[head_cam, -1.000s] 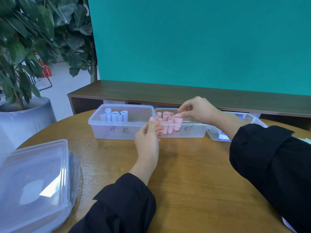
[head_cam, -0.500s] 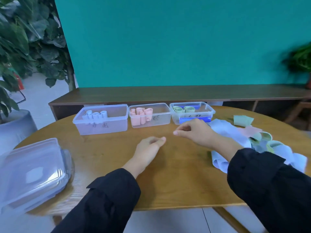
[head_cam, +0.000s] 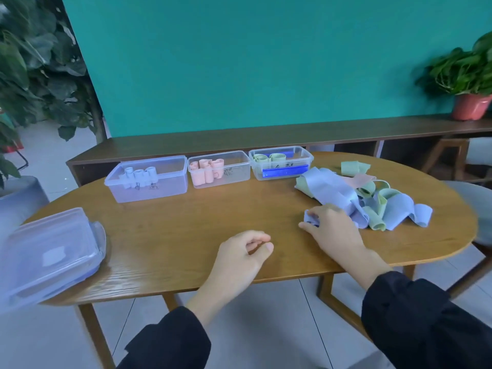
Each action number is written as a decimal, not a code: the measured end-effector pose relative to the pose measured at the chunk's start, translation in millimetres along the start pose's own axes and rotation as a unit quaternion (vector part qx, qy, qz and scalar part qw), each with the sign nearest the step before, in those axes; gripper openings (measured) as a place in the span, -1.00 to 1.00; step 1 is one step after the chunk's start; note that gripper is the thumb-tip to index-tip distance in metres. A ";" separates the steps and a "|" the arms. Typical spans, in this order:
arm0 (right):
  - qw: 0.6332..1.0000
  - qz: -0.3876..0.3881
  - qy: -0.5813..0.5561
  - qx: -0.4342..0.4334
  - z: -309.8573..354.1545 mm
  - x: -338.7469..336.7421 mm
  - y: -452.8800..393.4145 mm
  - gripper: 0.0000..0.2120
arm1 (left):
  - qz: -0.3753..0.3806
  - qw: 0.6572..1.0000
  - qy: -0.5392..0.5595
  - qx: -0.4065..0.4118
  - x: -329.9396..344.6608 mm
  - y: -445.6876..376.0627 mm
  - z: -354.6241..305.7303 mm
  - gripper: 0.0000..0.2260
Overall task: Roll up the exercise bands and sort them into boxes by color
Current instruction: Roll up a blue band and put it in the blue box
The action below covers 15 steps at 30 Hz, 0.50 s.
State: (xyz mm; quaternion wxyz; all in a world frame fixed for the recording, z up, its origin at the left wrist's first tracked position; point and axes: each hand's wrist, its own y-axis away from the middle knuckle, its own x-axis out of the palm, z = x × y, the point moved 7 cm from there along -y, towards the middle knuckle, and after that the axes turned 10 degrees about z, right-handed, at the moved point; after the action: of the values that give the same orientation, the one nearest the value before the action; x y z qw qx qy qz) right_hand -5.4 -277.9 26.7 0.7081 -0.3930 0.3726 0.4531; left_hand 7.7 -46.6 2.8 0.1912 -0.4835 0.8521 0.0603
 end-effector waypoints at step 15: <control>0.876 0.061 -0.471 -0.087 129.2 18.1 -4.1 -0.88 | -0.184 0.962 0.198 0.042 -68.8 -6.1 8.1 -0.81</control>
State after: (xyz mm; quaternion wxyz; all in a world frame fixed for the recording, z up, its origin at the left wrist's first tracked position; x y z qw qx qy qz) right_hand 26.2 -157.2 65.0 0.7340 -0.1695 -0.0226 0.6573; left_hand 46.6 7.6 22.3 0.0468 -0.6253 0.7713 -0.1088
